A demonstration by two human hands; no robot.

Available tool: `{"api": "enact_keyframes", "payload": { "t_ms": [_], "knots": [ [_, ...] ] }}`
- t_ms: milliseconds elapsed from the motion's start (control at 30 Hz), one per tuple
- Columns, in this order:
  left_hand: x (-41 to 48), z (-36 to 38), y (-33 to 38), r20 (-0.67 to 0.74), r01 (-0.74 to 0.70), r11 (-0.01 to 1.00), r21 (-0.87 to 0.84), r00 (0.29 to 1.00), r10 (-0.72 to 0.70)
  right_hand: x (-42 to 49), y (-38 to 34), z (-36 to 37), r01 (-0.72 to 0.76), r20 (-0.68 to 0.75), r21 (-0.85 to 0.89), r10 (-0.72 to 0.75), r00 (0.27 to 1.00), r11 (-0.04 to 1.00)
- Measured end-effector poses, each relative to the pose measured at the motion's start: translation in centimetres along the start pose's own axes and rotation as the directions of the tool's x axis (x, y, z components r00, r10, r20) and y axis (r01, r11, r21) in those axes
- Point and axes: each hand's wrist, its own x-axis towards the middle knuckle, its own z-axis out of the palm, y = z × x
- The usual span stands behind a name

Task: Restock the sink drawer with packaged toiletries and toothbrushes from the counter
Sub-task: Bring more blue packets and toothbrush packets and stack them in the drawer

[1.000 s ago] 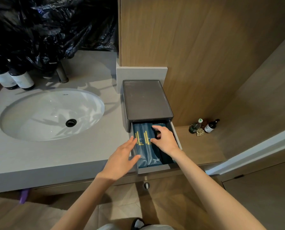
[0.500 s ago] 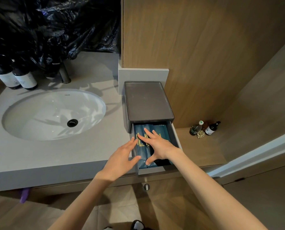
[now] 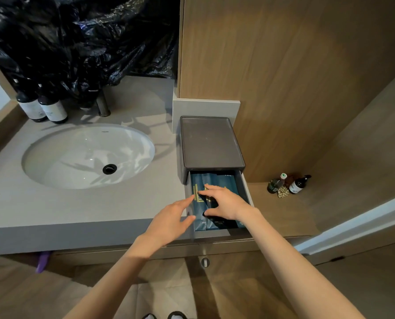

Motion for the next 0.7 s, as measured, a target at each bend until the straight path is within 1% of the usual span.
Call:
{"api": "enact_keyframes", "payload": {
  "t_ms": [67,167,267,367,467,533,600,633,700],
  "knots": [
    [-1.1,-0.7,0.3,-0.05,0.003,1.0,-0.005,0.999,-0.003,-1.4,-0.2,-0.4,0.027,-0.102,0.055,-0.021,0.995,0.998],
    [-3.4,-2.4,0.6,-0.203,-0.001,0.999,-0.046,0.979,-0.008,-3.7,-1.3,-1.3,0.102,-0.23,0.128,-0.07,0.971,0.986],
    [-6.6,-4.7,0.1,-0.345,0.01,0.986,-0.168,0.936,-0.068,-5.4,-3.3,-2.0,0.213,-0.33,0.213,-0.135,0.934,0.954],
    [-10.2,-6.9,-1.1,-0.456,0.02,0.941,-0.339,0.871,-0.183,-6.4,-6.3,-2.1,0.305,-0.406,0.304,-0.167,0.898,0.902],
    [-13.6,-8.5,-3.3,-0.557,0.0,0.87,-0.493,0.768,-0.316,-6.3,-9.7,-0.9,0.344,-0.436,0.367,-0.167,0.884,0.864],
    [-16.0,-9.0,-5.3,-0.64,-0.009,0.853,-0.522,0.666,-0.385,-5.9,-12.2,0.5,0.361,-0.44,0.391,-0.173,0.881,0.846],
    [-18.6,-9.3,-7.6,-0.702,-0.008,0.843,-0.538,0.559,-0.442,-5.2,-14.9,2.1,0.368,-0.411,0.416,-0.189,0.892,0.831],
    [-19.9,-9.4,-8.8,-0.713,-0.013,0.831,-0.556,0.521,-0.468,-4.8,-16.4,3.0,0.369,-0.384,0.418,-0.207,0.9,0.83],
    [-22.6,-9.9,-11.5,-0.708,-0.018,0.798,-0.602,0.473,-0.523,-3.8,-19.4,5.0,0.37,-0.33,0.42,-0.241,0.913,0.829]
  ]
}}
